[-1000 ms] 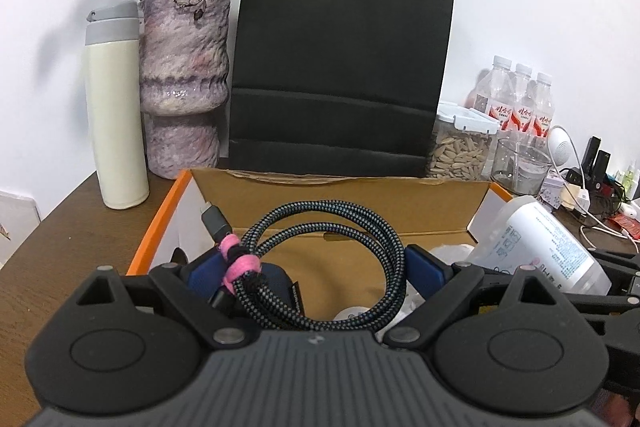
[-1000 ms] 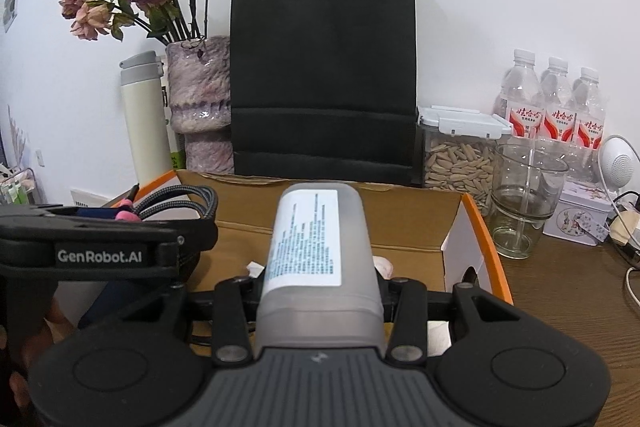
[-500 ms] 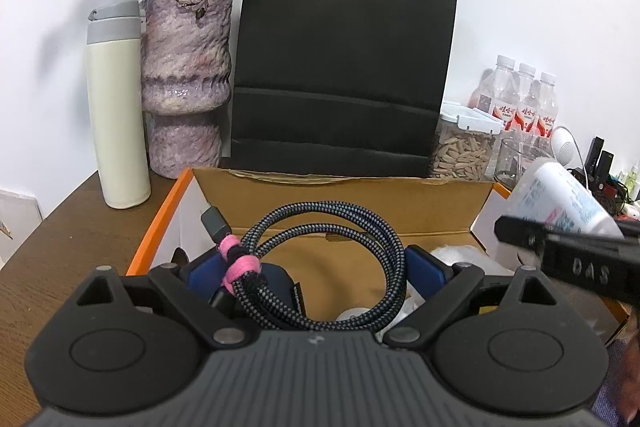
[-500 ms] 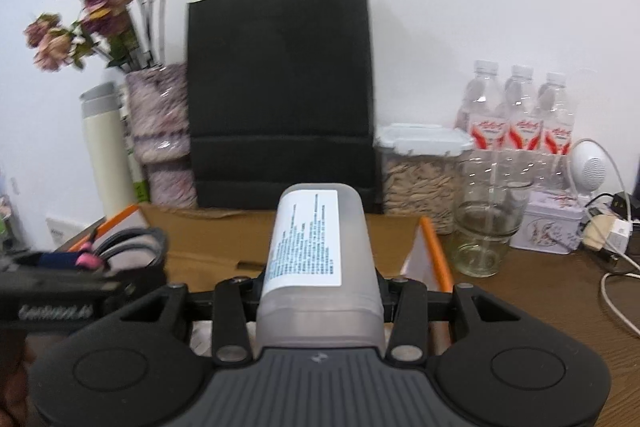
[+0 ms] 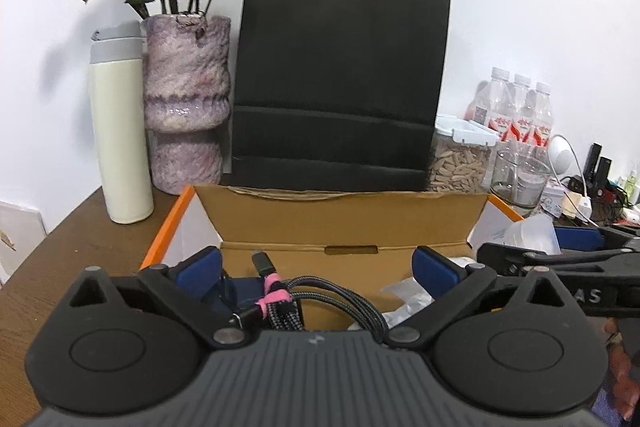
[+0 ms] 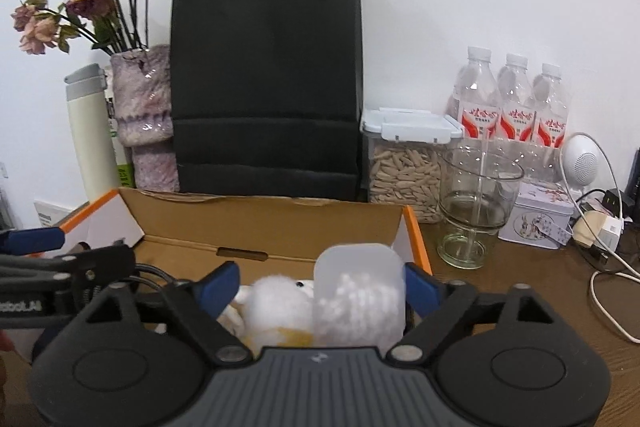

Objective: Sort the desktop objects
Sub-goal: 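Open both tools to drop the cable and swab container into the box, then withdraw both tools and move right tool to the lavender pouch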

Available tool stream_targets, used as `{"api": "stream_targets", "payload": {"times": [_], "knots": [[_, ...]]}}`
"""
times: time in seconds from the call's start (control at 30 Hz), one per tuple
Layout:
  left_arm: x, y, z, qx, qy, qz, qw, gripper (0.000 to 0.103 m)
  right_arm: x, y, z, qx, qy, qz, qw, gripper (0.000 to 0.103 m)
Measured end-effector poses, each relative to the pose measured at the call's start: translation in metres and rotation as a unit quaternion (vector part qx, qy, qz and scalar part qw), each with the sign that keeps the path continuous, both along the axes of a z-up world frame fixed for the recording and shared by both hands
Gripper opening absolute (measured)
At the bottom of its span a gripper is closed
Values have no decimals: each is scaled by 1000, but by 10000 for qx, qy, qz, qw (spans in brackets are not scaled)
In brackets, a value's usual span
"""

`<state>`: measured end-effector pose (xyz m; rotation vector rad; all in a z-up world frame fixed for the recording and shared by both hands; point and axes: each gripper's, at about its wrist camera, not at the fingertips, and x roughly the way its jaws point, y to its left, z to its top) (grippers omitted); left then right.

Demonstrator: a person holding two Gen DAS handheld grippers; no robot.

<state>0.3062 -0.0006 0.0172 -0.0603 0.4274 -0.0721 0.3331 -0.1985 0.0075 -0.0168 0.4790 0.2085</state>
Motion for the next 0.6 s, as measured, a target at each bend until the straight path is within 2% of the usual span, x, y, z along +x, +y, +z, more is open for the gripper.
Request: {"api": "stream_targets", "payload": {"times": [0.3,0.6], "knots": [[-5,7,7,-213,-134,191,9995,103,-9,1,12,160,29,28,9999,101],[-25,8,14,-209,-360,259,9988,103,-26,1,20,201,-108,54,9997,101]]}}
